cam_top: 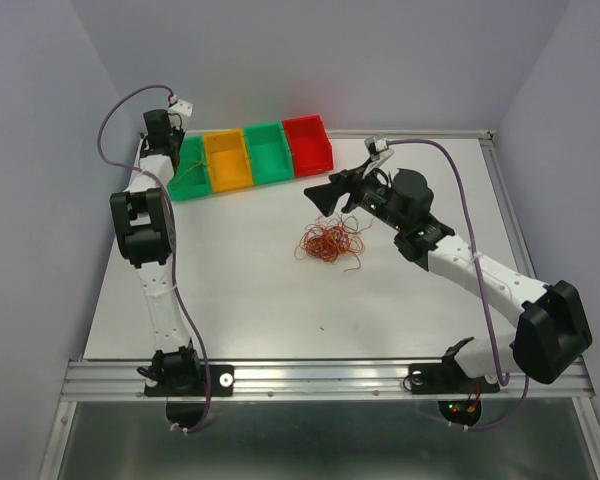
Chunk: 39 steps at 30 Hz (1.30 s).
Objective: Untangle the cables
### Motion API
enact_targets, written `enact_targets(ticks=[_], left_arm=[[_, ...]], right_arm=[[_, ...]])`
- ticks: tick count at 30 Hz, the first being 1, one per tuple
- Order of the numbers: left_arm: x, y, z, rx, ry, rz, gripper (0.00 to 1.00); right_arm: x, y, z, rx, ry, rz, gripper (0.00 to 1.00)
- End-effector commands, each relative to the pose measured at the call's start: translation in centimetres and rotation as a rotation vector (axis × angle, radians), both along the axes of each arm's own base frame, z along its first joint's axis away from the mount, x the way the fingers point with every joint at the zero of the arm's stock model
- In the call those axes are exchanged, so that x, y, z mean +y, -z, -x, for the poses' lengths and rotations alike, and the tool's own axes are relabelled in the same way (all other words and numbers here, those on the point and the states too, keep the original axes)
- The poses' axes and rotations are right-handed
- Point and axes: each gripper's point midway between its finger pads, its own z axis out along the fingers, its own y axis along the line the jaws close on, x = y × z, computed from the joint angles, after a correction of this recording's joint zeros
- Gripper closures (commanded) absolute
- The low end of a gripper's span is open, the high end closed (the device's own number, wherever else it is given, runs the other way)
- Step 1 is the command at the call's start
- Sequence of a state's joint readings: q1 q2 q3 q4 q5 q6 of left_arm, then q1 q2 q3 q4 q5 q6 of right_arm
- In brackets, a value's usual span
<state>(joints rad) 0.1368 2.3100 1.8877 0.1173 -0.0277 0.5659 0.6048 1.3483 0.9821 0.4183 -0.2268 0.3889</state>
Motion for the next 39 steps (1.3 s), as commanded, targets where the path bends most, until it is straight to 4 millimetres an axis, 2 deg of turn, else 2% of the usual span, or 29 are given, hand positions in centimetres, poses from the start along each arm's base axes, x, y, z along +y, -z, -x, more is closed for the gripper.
enact_targets(ticks=[1, 5, 9, 10, 11, 12, 13, 14, 15, 16, 17, 18, 21, 22, 23, 24, 25, 26, 27, 28, 29, 30, 32, 33, 34, 36, 37, 39], left_arm=[[-0.2, -7.2, -0.4, -0.115, 0.013, -0.024, 0.65], [-0.1, -8.6, -0.6, -0.125, 0.004, -0.023, 0.63], [-0.1, -11.4, -0.1, -0.164, 0.000, -0.032, 0.56], [-0.1, -11.9, 0.1, -0.166, 0.003, -0.034, 0.54], [-0.2, -13.6, 0.6, -0.188, 0.007, -0.041, 0.50], [-0.2, -14.0, 1.0, -0.184, 0.012, -0.045, 0.48], [-0.7, -13.5, 1.5, -0.162, 0.035, -0.043, 0.47], [-1.5, -14.4, 2.3, -0.155, 0.087, -0.051, 0.44], [-2.5, -13.1, 3.0, -0.109, 0.138, -0.033, 0.42], [-3.0, -13.5, 3.8, -0.098, 0.168, -0.037, 0.40], [-3.5, -12.9, 4.3, -0.069, 0.194, -0.041, 0.40], [-4.0, -11.3, 5.1, -0.013, 0.218, -0.036, 0.40], [-4.8, -11.1, 6.6, 0.019, 0.248, -0.010, 0.47], [-5.8, -10.4, 7.3, 0.035, 0.290, 0.028, 0.47], [-6.6, -11.8, 8.3, 0.015, 0.321, 0.039, 0.47], [-7.7, -11.8, 9.2, 0.020, 0.361, 0.064, 0.46], [-9.7, -10.5, 10.4, 0.050, 0.441, 0.111, 0.46], [-10.8, -12.1, 11.5, 0.025, 0.474, 0.110, 0.44], [-13.5, -10.5, 12.8, 0.064, 0.528, 0.129, 0.43], [-15.0, -11.6, 14.0, 0.043, 0.571, 0.124, 0.41], [-16.6, -11.5, 14.9, 0.044, 0.613, 0.128, 0.41], [-19.7, -10.2, 16.1, 0.061, 0.685, 0.146, 0.40], [-22.4, -11.0, 17.5, 0.035, 0.742, 0.196, 0.37], [-23.5, -11.0, 17.9, 0.032, 0.774, 0.222, 0.37], [-25.7, -11.1, 18.8, 0.030, 0.851, 0.260, 0.36], [-28.5, -11.2, 19.6, 0.039, 0.928, 0.331, 0.36], [-29.3, -11.3, 19.9, 0.038, 0.948, 0.355, 0.36], [-30.8, -11.5, 20.2, 0.019, 0.988, 0.378, 0.36]], right_arm=[[0.1, -1.8, 0.5, -0.042, -0.001, -0.027, 0.00], [0.1, -1.8, 0.5, -0.043, -0.003, -0.028, 0.00], [0.1, -1.8, 0.4, -0.042, 0.000, -0.027, 0.00], [0.1, -2.0, 0.5, -0.045, -0.003, -0.030, 0.00], [0.0, -1.8, 0.4, -0.043, 0.000, -0.028, 0.00], [0.0, -1.9, 0.4, -0.044, 0.000, -0.029, 0.00], [0.1, -1.8, 0.4, -0.042, -0.001, -0.027, 0.00], [0.1, -1.8, 0.4, -0.043, -0.001, -0.028, 0.00], [0.1, -1.8, 0.4, -0.042, -0.001, -0.027, 0.00], [0.1, -1.8, 0.5, -0.042, -0.003, -0.027, 0.00], [0.1, -1.9, 0.4, -0.042, -0.001, -0.027, 0.00], [0.1, -1.9, 0.4, -0.038, 0.005, -0.025, 0.00], [-0.5, -2.0, -0.5, -0.010, 0.061, -0.017, 0.00], [-1.4, -0.9, -1.5, 0.040, 0.137, 0.014, 0.00], [-1.7, 0.2, -2.4, 0.081, 0.182, 0.039, 0.01], [-1.9, -0.5, -3.2, 0.091, 0.213, 0.050, 0.04], [-2.5, 1.4, -3.9, 0.151, 0.262, 0.115, 0.13], [-2.3, 3.1, -4.5, 0.194, 0.267, 0.163, 0.16], [-2.5, 4.2, -4.4, 0.245, 0.271, 0.226, 0.17], [-2.5, 5.1, -4.2, 0.273, 0.260, 0.262, 0.17], [-2.7, 6.0, -4.0, 0.297, 0.257, 0.301, 0.18], [-3.5, 7.9, -3.4, 0.345, 0.265, 0.370, 0.18], [-5.5, 10.1, -3.0, 0.372, 0.332, 0.451, 0.19], [-6.5, 11.0, -2.9, 0.384, 0.367, 0.479, 0.22], [-8.3, 12.5, -2.6, 0.400, 0.434, 0.522, 0.28], [-10.0, 13.9, -1.8, 0.424, 0.480, 0.556, 0.35], [-10.1, 13.4, -1.6, 0.418, 0.478, 0.545, 0.36], [-10.6, 14.5, -0.8, 0.440, 0.475, 0.560, 0.37]])
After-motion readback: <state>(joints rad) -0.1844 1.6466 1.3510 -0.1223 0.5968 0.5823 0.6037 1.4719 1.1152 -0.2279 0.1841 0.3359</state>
